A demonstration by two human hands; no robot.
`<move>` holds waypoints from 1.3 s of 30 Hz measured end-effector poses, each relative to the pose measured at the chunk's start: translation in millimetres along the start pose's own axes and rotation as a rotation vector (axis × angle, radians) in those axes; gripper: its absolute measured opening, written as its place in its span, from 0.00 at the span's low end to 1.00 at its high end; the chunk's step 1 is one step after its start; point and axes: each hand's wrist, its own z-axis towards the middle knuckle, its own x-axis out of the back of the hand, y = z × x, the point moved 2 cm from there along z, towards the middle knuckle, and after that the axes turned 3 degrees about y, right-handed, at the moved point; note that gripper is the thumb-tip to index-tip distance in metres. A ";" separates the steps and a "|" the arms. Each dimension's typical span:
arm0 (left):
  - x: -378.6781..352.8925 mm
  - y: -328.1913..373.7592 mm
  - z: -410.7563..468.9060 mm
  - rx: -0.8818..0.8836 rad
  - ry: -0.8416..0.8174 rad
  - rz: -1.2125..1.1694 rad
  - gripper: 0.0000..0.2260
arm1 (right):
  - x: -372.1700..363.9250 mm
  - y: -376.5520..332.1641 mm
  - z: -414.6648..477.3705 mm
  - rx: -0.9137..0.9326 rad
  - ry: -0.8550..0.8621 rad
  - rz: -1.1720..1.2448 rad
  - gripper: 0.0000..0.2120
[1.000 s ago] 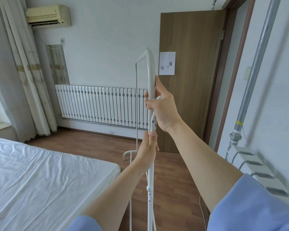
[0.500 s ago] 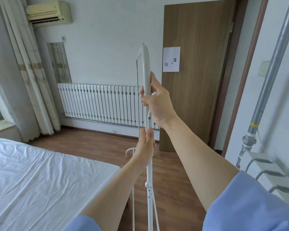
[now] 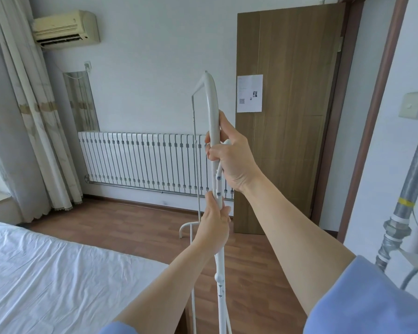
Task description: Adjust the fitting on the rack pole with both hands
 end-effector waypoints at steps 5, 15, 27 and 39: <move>-7.0 -9.3 26.9 -0.007 0.042 -0.020 0.10 | 6.1 16.6 24.9 -0.005 -0.010 0.028 0.39; -20.1 -15.7 51.9 -0.026 0.238 0.002 0.12 | 14.2 38.1 57.3 -0.026 -0.137 0.115 0.40; -41.1 -13.7 56.9 -0.019 0.403 0.039 0.13 | 32.6 43.7 65.4 -0.037 -0.227 0.221 0.39; -83.9 -18.2 113.8 0.004 0.440 0.024 0.13 | 78.3 75.0 114.7 -0.066 -0.260 0.286 0.43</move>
